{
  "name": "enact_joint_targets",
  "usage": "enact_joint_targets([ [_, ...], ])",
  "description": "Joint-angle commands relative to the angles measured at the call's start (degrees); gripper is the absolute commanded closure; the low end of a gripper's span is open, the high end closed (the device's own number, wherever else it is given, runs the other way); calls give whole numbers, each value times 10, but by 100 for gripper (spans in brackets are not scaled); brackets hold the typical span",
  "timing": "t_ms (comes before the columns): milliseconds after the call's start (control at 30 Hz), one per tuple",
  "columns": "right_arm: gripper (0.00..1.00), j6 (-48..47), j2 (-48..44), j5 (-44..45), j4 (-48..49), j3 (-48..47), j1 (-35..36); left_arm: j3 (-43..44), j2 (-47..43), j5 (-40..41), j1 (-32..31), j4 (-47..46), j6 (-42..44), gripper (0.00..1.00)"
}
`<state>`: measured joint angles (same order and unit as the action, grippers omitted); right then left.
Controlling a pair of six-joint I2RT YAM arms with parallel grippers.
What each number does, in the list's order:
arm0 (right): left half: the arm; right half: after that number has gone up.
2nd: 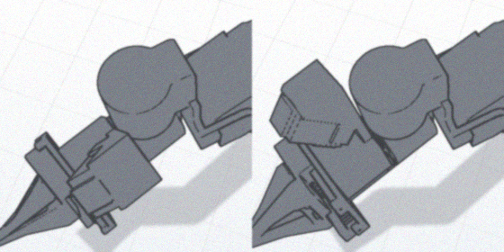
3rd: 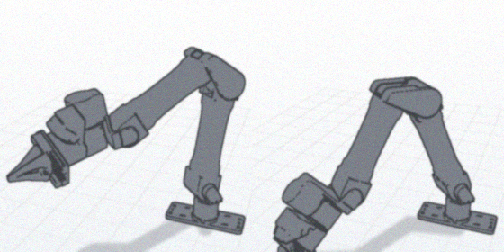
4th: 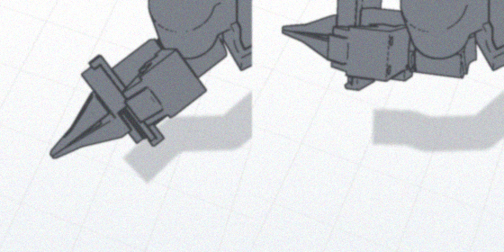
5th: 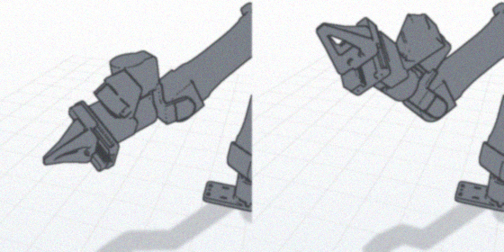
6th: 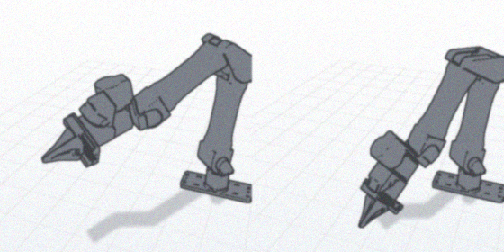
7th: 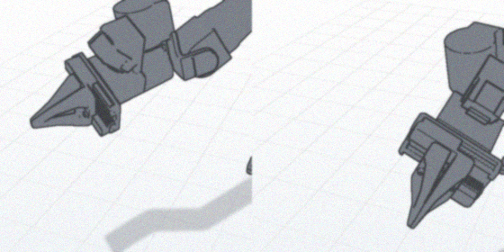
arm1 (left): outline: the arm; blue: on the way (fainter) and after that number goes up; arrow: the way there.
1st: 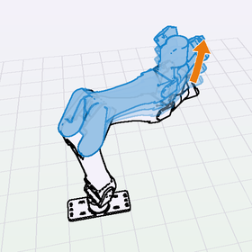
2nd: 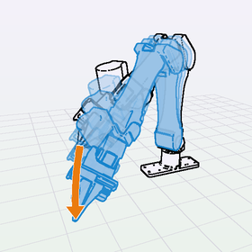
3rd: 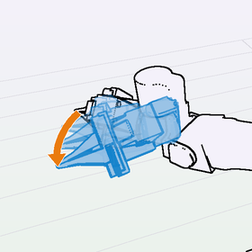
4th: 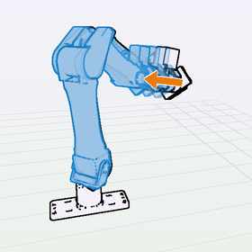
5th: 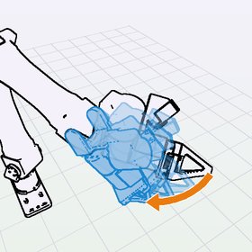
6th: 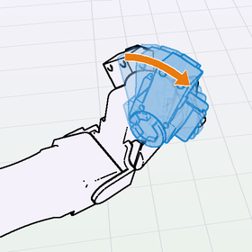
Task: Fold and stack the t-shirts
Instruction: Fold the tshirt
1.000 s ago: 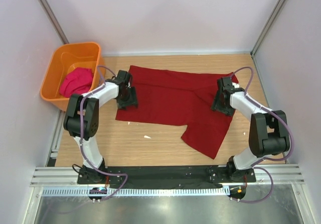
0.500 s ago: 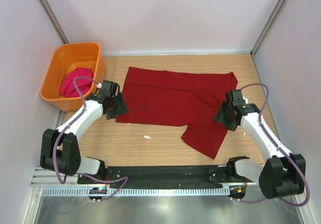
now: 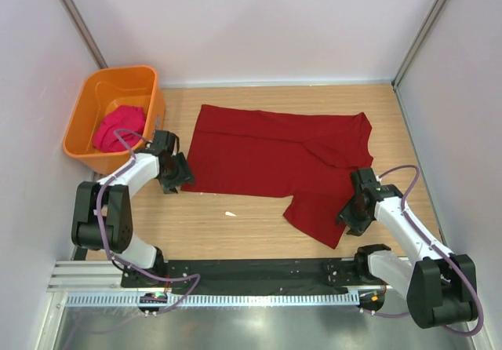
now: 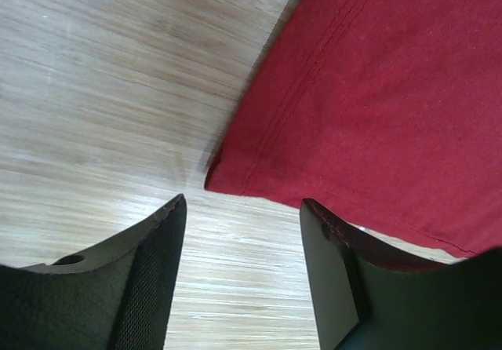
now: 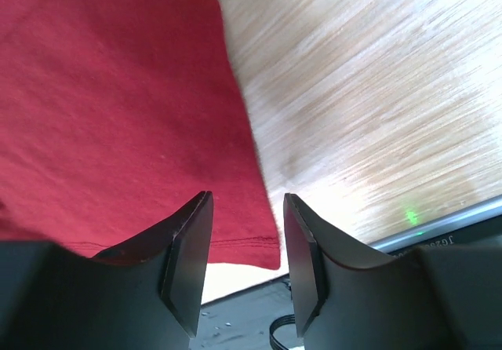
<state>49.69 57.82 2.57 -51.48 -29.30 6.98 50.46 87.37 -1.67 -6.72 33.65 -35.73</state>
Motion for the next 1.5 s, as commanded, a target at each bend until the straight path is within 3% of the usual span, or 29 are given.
enact_joint_targets([
  [0, 53, 27, -13, 21, 13, -7, 2, 15, 14, -11, 3, -17, -12, 39],
  [300, 52, 23, -6, 43, 15, -15, -3, 12, 47, 12, 7, -20, -23, 49],
  [533, 46, 39, 4, 32, 54, 10, -5, 12, 74, 29, 9, -41, -12, 73],
  [767, 54, 47, 52, 16, 112, 32, -6, 20, 67, 21, 9, -34, 1, 99],
  [833, 58, 55, 55, 15, 114, 38, -6, 25, 62, 21, 9, -25, 9, 100],
  [900, 73, 66, 44, 16, 105, 42, -7, 26, 48, 21, 10, -18, 14, 100],
  [933, 87, 69, 26, 20, 89, 40, -6, 24, 42, 20, 10, -12, 14, 100],
  [1000, 99, 73, 1, 26, 67, 33, -6, 18, 19, 20, 9, -8, 14, 100],
  [1167, 99, 31, -55, 16, 2, -18, -7, -4, -38, -3, 9, 13, 9, 100],
  [1467, 99, -57, -68, 11, -95, -124, -7, -37, -146, -15, 10, 67, 2, 100],
])
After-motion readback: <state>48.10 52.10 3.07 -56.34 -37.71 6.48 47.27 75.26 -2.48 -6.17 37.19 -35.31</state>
